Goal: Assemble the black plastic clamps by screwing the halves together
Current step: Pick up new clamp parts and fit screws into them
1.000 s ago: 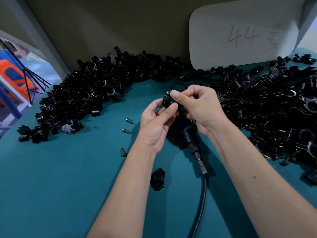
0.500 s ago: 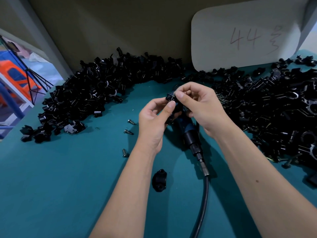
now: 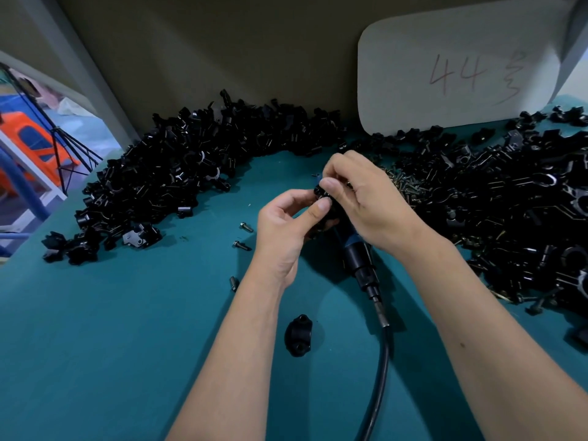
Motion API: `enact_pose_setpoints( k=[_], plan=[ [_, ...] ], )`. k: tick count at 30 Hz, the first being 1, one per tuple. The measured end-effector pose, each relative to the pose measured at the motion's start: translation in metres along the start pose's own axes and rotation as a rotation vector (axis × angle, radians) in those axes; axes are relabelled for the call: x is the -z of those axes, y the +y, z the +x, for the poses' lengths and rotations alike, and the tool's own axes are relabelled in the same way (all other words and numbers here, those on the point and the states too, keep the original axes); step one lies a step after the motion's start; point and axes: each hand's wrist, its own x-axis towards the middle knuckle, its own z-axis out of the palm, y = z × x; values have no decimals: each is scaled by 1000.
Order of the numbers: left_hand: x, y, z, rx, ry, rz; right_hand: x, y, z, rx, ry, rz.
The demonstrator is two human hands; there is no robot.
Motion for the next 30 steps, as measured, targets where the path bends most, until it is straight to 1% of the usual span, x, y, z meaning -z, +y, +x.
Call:
enact_pose_setpoints(
  k=[3, 6, 8, 10, 12, 16, 18, 21, 26, 30],
  plan=[
    [3, 1, 0, -71, 7, 114, -2, 3, -1, -12, -8, -80],
    [4, 2, 0, -148, 12, 243, -6, 4, -3, -61, 39, -103],
    [1, 2, 0, -181, 31, 276, -10, 3, -2, -130, 93, -94],
    [-1, 3, 0, -219, 51, 321, -13, -2, 1, -222, 104, -116],
    [-1, 2, 1, -237, 72, 346, -14, -4, 1, -249, 64, -144],
    [3, 1, 2, -192, 137, 393, -16, 4, -5, -224, -64, -259],
    [2, 0, 1, -180, 127, 414, -16, 6, -7, -223, -58, -221],
    [1, 1, -1, -181, 111, 385, -13, 4, -7, -210, -8, -148],
    [3, -1, 4, -224, 103, 427, -9, -8, -1, -313, -31, -134],
    [2, -3, 6, -243, 129, 389, -14, -16, 0, -383, 84, -6]
  ],
)
